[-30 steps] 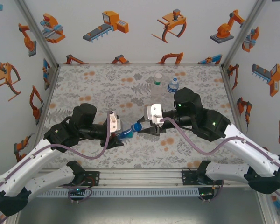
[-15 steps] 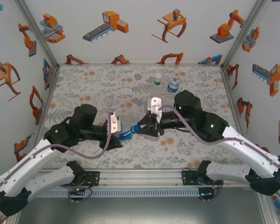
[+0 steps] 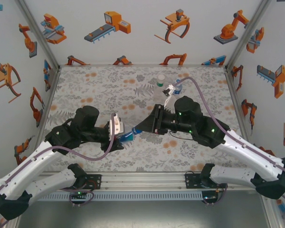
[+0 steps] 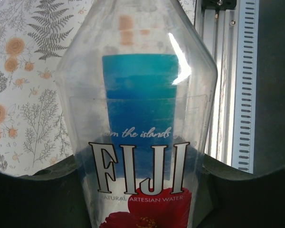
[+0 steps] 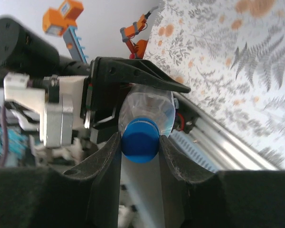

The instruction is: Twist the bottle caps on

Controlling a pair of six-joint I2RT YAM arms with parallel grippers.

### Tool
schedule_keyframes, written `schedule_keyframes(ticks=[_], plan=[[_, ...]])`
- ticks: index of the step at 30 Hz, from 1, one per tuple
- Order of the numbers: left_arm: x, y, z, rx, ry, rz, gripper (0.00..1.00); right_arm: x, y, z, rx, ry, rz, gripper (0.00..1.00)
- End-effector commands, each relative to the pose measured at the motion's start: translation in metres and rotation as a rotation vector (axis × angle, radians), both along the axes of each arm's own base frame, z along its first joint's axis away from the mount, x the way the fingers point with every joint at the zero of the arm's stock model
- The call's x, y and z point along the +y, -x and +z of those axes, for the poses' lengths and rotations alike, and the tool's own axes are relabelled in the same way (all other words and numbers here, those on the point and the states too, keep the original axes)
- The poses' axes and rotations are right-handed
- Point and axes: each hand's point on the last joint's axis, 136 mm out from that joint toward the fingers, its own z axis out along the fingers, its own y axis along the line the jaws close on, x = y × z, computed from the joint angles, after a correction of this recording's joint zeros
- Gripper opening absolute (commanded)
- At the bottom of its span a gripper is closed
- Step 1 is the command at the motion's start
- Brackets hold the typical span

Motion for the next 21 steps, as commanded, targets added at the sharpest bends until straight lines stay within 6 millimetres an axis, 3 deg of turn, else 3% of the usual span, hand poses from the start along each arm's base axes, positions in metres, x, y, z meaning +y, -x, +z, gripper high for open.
schedule_keyframes(ticks=[1, 7, 10, 16, 21], plan=[[-0.012, 0.003, 0.024, -0.056, 0.092, -0.063, 0.0, -0.011, -0.007, -0.021, 0.215, 0.019, -0.173, 0.01], [-0.014, 0.001, 0.023, -0.052, 0.083, -0.059, 0.0, -0.007, -0.006, -0.015, 0.18, 0.055, -0.144, 0.16], [-0.013, 0.001, 0.023, -0.054, 0.085, -0.058, 0.0, -0.01, -0.008, -0.004, 0.124, 0.06, -0.138, 0.31], [-0.012, 0.003, 0.019, -0.044, 0.076, -0.06, 0.0, -0.026, -0.012, 0.046, -0.253, 0.126, -0.066, 0.59], [-0.011, 0.004, 0.016, -0.041, 0.071, -0.065, 0.0, -0.028, -0.01, 0.075, -0.589, 0.186, 0.038, 0.65]])
